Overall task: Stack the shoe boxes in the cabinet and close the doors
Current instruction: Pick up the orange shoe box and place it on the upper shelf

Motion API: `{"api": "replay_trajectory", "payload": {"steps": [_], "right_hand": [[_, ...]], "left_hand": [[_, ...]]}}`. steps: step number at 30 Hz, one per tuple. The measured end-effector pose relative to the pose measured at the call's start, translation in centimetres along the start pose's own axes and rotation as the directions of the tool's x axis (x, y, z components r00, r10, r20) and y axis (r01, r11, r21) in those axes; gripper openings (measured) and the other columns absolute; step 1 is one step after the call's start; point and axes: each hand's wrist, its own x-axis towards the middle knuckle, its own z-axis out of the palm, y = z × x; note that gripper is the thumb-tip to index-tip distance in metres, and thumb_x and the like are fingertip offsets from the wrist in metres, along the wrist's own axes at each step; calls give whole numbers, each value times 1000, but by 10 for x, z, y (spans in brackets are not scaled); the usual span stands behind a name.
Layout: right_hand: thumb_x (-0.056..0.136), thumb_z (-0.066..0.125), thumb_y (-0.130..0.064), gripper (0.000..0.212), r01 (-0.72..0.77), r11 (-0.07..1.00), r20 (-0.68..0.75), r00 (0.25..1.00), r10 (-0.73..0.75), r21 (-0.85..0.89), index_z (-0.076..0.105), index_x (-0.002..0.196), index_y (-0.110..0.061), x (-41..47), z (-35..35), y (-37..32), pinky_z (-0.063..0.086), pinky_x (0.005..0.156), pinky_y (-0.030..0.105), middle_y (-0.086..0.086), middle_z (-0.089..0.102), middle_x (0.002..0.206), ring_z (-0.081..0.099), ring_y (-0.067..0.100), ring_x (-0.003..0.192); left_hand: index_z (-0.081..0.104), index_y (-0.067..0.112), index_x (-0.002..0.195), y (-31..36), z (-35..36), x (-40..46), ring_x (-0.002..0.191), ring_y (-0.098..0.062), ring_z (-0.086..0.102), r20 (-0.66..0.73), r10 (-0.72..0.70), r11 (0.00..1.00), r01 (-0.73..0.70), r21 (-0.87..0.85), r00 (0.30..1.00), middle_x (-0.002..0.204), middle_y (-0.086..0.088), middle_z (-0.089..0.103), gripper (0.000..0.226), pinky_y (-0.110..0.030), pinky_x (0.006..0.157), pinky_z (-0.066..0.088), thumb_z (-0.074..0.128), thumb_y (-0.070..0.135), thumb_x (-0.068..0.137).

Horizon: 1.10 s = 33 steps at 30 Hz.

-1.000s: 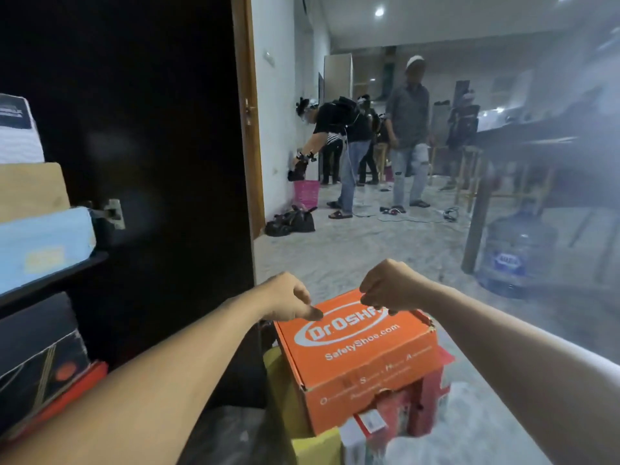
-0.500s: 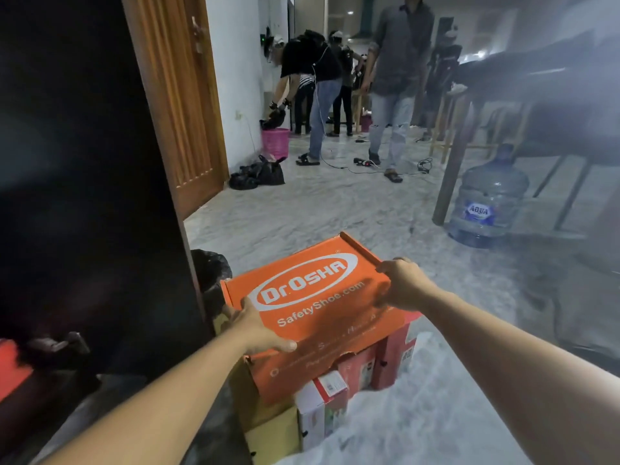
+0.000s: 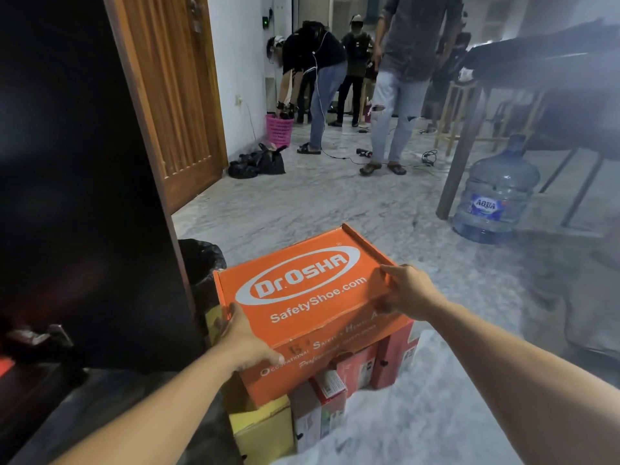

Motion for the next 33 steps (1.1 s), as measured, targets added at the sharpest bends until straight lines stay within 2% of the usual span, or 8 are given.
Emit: {"api": "replay_trajectory", "payload": {"steps": [2,3,10,19,23,27,30,33], "right_hand": [[45,94,-36,50,23,1000,-32,999,-22,3,57,78,-32,-5,-6,0,32,56,22,0,49,85,46,20,77],[45,94,-38,50,36,999,-41,999,-36,9,51,70,-32,-8,-10,-1,31,54,21,0,48,81,46,20,75],[48,91,-48,74,42,994,-65,997,-49,-105,68,112,-18,-41,-59,-16,50,77,34,6,65,93,59,28,91],[51,90,-51,66,65,967,-56,995,-81,-246,72,106,-19,-107,-129,-66,55,78,37,7,71,95,64,27,89],[50,90,-49,52,78,962,-58,994,-97,-263,75,91,-21,-137,-151,-87,57,64,32,5,70,75,66,23,69],[50,90,-46,42,118,952,-73,987,-144,-283,74,77,-19,-163,-164,-108,50,47,22,0,63,54,66,21,54],[51,90,-42,42,165,943,-55,981,-188,-289,75,79,-15,-176,-168,-127,52,47,23,5,64,56,65,20,52],[52,89,-40,39,216,936,-16,973,-230,-279,67,65,-10,-184,-166,-146,51,46,21,1,55,48,60,16,46]], "left_hand": [[7,21,151,2,-5,-1,142,-32,25,-11,6,1000,-5,25,1000,153,-12,17,131,-51,112,35,94,25,53],[9,20,150,4,-10,-3,140,-32,29,-7,0,999,0,42,1000,151,-12,20,131,-50,111,36,95,27,51],[46,22,124,15,-46,-26,115,-21,54,84,64,998,-63,-8,994,121,1,57,121,-42,99,49,89,48,14],[63,19,105,31,-108,-104,91,-12,63,217,129,991,-117,-65,968,99,2,69,56,-25,75,52,93,18,57],[65,22,107,24,-134,-136,102,-22,65,216,119,993,-118,-21,969,103,0,72,75,-45,96,51,97,32,39],[66,24,105,10,-154,-163,101,-22,67,194,118,993,-122,9,974,102,1,73,88,-45,95,52,95,43,24],[65,21,107,-2,-171,-180,100,-22,68,183,96,995,-101,18,978,102,0,73,91,-45,95,52,95,42,24],[66,20,107,-15,-190,-196,98,-21,70,178,79,996,-86,29,981,99,1,75,88,-45,95,53,96,39,27]]}}
